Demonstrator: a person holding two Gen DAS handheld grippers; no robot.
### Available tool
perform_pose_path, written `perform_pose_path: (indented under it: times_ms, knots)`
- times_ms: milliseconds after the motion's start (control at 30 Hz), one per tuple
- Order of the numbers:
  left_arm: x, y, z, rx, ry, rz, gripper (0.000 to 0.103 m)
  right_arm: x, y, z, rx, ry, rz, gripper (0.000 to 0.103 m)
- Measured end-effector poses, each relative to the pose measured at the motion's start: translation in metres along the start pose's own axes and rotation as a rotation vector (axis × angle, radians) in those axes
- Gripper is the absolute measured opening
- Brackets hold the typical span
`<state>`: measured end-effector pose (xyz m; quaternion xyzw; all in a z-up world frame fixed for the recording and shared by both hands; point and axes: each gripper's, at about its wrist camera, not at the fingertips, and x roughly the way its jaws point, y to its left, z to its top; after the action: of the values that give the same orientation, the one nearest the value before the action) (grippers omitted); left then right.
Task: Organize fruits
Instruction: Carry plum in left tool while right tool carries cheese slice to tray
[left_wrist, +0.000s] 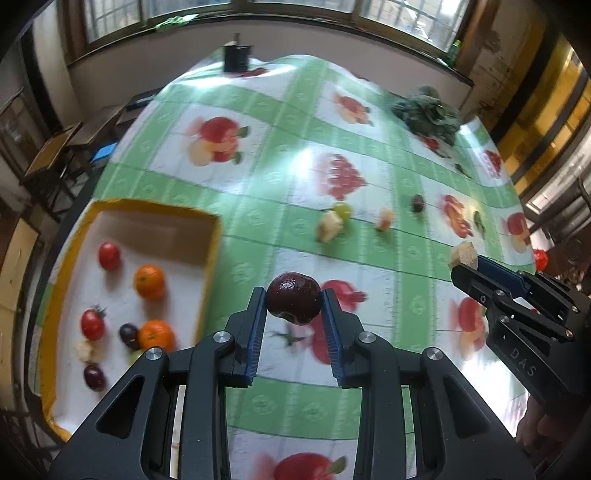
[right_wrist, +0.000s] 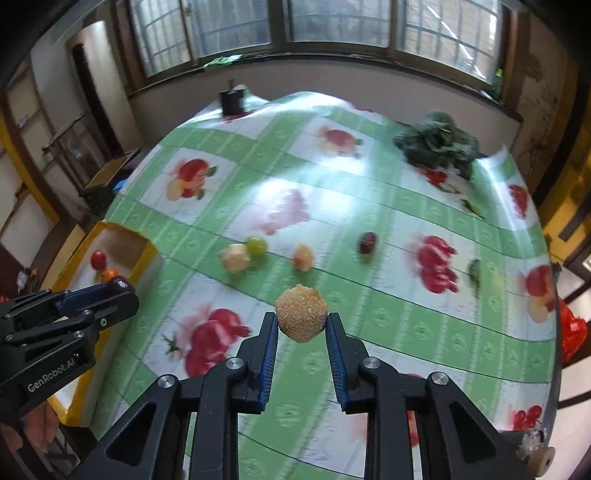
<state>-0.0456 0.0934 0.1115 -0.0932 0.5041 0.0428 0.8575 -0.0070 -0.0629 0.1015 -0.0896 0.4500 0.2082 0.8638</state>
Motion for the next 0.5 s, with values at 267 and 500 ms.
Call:
perform_pose_path:
  times_ms: [267, 500]
  knots:
    - [-0.007, 0.048, -0.005, -0.076, -0.007, 0.047, 0.029, 0.012, 0.051, 0.011, -0.092, 0.012, 0.051, 0.026]
    - [-0.010, 0.081, -0.010, -0.125, -0.007, 0.082, 0.029, 0.029, 0.088, 0.018, -0.168, 0.037, 0.086, 0.026]
